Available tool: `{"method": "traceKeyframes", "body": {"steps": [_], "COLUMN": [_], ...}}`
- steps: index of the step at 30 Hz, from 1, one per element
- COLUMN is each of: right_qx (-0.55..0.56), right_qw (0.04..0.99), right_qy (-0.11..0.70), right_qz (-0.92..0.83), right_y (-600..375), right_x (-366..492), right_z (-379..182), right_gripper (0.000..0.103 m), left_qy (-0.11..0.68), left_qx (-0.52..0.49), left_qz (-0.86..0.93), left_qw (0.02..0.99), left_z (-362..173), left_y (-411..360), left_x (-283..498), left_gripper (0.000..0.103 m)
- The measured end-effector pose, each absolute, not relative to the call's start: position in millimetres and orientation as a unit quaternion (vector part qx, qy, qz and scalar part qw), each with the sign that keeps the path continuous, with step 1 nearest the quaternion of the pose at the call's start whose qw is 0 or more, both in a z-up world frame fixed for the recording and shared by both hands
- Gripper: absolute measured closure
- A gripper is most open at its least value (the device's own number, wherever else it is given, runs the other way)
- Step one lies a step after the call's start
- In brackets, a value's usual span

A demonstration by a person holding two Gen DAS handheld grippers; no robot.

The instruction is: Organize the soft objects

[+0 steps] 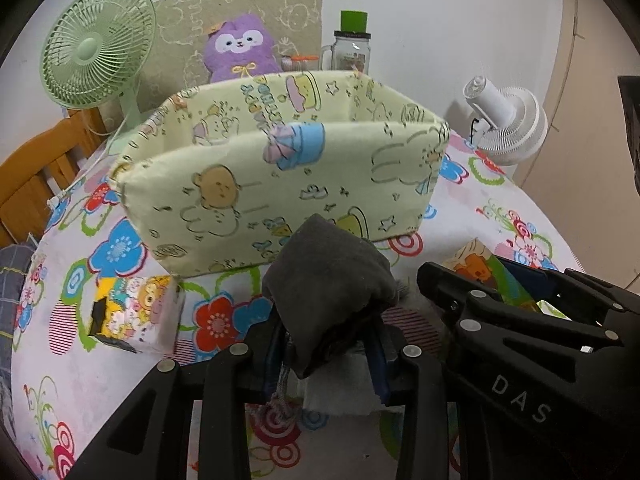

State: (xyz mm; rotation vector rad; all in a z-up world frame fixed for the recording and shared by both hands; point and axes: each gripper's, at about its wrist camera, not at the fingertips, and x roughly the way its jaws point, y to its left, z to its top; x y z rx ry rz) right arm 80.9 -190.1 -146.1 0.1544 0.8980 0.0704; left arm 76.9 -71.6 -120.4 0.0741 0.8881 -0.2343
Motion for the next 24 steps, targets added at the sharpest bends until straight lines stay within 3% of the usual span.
{"method": "traceKeyframes", "body": {"steps": [24], "right_qx": [0.052], "right_qw": [0.922], "right_qy": [0.379], "right_qz": [0.061], "right_y": [-162.7], "right_x": [68.5], "right_z": [-72.1], "right_gripper": [0.047], "left_qy": [0.376], "left_qx": [0.013], "left_qz": [-0.102], "left_qw": [0.921], "left_z": [-50.7], "left_y": [-45.2], "left_x": [63.8], "left_gripper": [0.067]}}
